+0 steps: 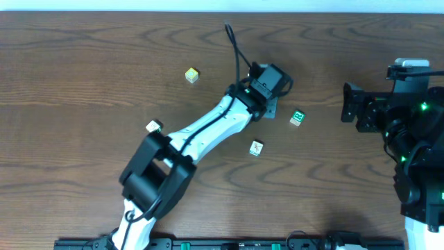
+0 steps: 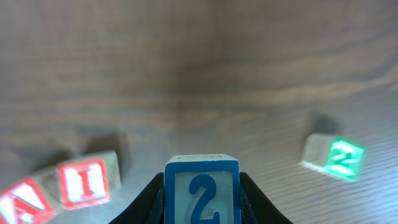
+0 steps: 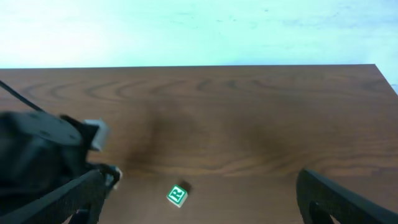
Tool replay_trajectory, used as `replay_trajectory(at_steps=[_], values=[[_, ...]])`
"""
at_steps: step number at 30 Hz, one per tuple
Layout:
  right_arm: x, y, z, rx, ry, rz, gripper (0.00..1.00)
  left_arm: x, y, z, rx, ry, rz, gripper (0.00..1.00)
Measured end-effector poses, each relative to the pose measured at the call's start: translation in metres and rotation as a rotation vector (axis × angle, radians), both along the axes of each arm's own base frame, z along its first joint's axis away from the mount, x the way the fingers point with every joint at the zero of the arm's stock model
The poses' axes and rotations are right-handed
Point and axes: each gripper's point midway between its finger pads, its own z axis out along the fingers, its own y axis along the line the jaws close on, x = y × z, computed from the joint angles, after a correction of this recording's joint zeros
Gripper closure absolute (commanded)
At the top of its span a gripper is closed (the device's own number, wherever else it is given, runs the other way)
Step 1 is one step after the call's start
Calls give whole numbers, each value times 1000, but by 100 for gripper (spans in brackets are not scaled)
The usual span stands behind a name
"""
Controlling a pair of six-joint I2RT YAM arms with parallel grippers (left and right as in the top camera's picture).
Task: Spell out Ai2
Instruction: 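Lower the blue 2 block right of the I block and release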
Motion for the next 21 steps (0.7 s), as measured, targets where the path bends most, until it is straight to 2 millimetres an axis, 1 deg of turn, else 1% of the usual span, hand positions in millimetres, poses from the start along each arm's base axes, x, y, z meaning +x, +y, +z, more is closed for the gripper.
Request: replay_trajectory(at_steps=[2, 4, 12, 21], values=[[0, 1, 0, 3, 1, 3, 3, -4, 8, -18, 35, 39, 52, 94], [0, 2, 0, 6, 0, 7, 3, -3, 13, -24, 51, 44, 91, 94], [0, 3, -1, 9, 3, 13, 2, 10, 19, -23, 35, 14, 166, 94], [3, 2, -4, 10, 15, 13, 2, 9, 21, -38, 37, 39, 208, 94]])
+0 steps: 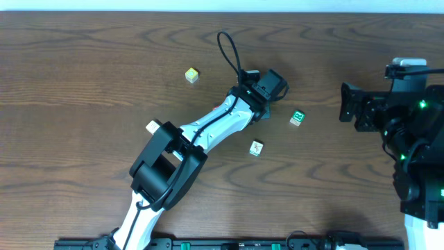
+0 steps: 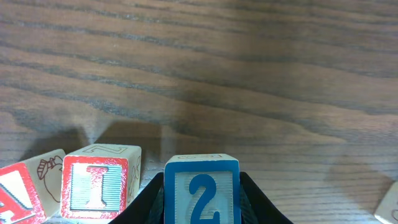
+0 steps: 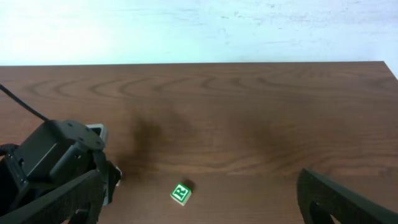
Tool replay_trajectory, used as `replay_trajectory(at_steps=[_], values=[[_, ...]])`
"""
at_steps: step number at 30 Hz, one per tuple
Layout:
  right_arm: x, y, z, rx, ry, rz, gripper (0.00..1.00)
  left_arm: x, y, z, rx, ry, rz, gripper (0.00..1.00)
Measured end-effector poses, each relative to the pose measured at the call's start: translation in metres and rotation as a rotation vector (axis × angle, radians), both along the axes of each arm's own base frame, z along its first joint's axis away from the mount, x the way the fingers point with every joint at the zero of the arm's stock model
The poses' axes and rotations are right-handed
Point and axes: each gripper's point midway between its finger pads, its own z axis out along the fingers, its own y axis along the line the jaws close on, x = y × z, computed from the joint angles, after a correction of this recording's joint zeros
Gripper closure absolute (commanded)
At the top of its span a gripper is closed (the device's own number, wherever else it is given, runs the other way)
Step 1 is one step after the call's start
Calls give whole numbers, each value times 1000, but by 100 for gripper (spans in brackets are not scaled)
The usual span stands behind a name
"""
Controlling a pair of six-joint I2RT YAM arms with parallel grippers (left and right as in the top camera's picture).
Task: Spell out Ai2
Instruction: 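Lower the blue 2 block right of the I block and release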
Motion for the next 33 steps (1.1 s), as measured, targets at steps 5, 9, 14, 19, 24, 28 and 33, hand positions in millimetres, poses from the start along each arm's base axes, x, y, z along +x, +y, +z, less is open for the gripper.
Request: replay_trajectory(at_steps=[5, 9, 14, 19, 24, 28, 33], values=[[1, 0, -1, 0, 3, 0, 2, -3, 3, -14, 18, 27, 13, 94], [1, 0, -1, 1, 3, 0, 2, -1, 6, -16, 30, 19, 35, 95], [1, 0, -1, 1, 4, 0, 2, 2, 10, -15, 32, 17, 48, 66], [1, 0, -1, 0, 4, 0, 2, 2, 11, -15, 32, 17, 50, 61], [1, 0, -1, 1, 4, 0, 1, 2, 11, -16, 31, 18, 50, 60], [1, 0, -1, 1, 4, 0, 2, 2, 10, -16, 29, 20, 49, 60], [1, 0, -2, 1, 6, 0, 1, 2, 10, -15, 30, 20, 47, 60]])
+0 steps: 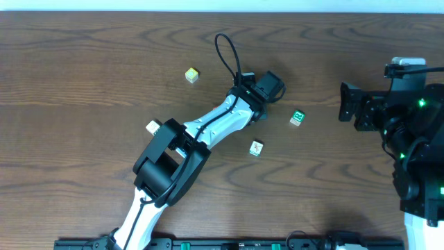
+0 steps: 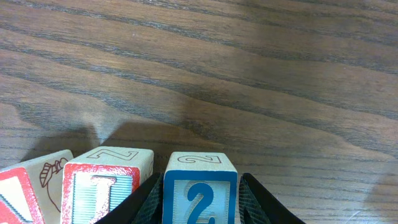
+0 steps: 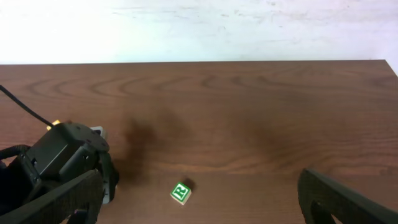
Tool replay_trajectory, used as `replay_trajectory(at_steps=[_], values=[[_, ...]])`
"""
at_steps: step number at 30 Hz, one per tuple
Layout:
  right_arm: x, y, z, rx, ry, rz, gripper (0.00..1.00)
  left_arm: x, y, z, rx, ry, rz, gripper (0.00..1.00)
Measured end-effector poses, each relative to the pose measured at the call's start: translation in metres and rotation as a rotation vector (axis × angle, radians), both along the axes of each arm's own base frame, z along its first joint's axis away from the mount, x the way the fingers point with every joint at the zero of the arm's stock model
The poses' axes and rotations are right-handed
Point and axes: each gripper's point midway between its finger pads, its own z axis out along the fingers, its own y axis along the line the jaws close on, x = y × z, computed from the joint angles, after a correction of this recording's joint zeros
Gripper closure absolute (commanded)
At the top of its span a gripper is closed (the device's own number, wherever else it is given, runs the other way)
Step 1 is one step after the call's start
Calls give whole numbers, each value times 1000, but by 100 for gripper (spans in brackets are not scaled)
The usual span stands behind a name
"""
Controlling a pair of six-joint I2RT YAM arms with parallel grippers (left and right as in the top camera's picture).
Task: Spell out Ai2
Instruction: 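Lower the blue 2 block right of the I block and release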
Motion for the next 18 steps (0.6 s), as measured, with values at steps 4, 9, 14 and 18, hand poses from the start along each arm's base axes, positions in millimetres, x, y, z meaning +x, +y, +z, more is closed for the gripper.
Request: replay_trajectory(at_steps=[4, 9, 14, 18], values=[[3, 1, -4, 12, 15, 3, 1, 0, 0, 3, 7, 4, -6, 60], [7, 2, -7, 23, 24, 6, 1, 5, -5, 31, -9, -23, -25, 60], [7, 4, -8, 28, 29, 15, 4, 16, -9, 100, -72, -143, -42, 61], [15, 10, -15, 58, 49, 43, 27, 15, 16, 164, -83, -233, -2, 81]])
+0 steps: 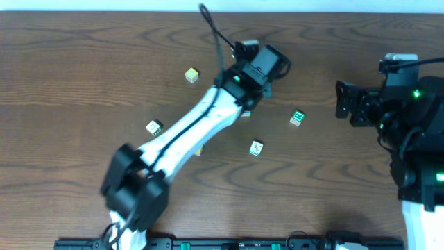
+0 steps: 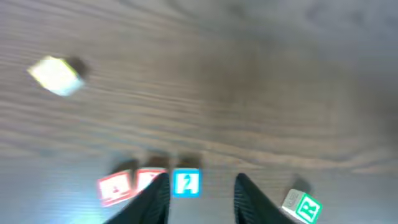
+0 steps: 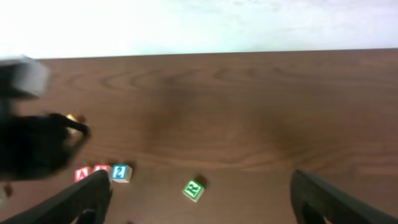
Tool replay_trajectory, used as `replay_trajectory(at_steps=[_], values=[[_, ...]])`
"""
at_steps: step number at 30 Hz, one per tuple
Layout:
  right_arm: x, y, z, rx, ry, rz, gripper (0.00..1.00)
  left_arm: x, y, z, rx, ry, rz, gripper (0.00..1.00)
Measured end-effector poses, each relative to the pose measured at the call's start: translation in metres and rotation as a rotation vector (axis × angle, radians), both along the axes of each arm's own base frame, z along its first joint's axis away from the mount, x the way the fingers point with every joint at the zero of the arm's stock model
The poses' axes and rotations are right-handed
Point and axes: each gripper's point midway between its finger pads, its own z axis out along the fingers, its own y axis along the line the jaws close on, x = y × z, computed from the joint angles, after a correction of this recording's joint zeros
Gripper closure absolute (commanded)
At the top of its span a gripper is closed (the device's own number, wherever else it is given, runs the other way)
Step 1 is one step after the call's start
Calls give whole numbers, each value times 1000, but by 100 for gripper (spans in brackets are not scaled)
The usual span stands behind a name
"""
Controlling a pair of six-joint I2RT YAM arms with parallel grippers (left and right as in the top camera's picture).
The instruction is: Spell out Ai2
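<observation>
Three blocks stand in a row on the table: a red A block (image 2: 112, 188), a red I block (image 2: 148, 182) and a blue 2 block (image 2: 186, 183). The right wrist view shows the same row, with the blue 2 block (image 3: 120, 172) at its right end. My left gripper (image 2: 200, 200) hangs open high above the row, holding nothing. In the overhead view the left arm (image 1: 208, 114) covers the row. My right gripper (image 3: 199, 208) is open and stays at the table's right side.
A green R block (image 1: 297, 118) lies right of the row. A block with a red mark (image 1: 256, 148) sits nearer the front. A yellow block (image 1: 192, 75) and another small block (image 1: 153, 127) lie to the left on the wooden table (image 1: 83, 48).
My left gripper was low with its fingers either side of the blue 2 block beside the I block. Now it is raised well above the table, open, and the 2 block stays in the row.
My left gripper first held the blue 2 block just right of the A and I blocks. Then it was closer to the I block, then down beside it. Now the block stands free in the row and the gripper is high. The right arm stayed put.
</observation>
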Motion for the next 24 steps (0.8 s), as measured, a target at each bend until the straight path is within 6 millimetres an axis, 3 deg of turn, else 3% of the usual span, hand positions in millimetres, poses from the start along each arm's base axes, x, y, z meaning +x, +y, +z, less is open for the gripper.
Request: replay_trajectory(at_steps=[1, 2, 4, 5, 9, 11, 13, 17, 21, 24], values=[[3, 1, -2, 2, 4, 9, 34, -1, 12, 10, 4, -2, 21, 89], [10, 4, -9, 14, 19, 27, 52, -2, 26, 18, 15, 5, 45, 94], [27, 12, -32, 52, 76, 67, 95, -4, 73, 17, 52, 79, 142, 94], [36, 17, -49, 76, 119, 95, 99, -1, 97, 10, 62, 119, 198, 94], [65, 41, -104, 192, 252, 207, 99, 7, 156, -24, 37, 225, 333, 94], [76, 55, -131, 260, 314, 269, 99, 9, 170, -46, -1, 269, 357, 94], [82, 69, -154, 325, 366, 324, 99, 8, 169, -66, -54, 298, 344, 94], [85, 106, -192, 440, 463, 433, 99, 2, 135, -104, -205, 332, 238, 94], [82, 133, -218, 522, 537, 501, 99, -19, 121, -135, -276, 399, 187, 94], [83, 141, -231, 556, 569, 514, 99, -30, 120, -149, -311, 432, 181, 94]])
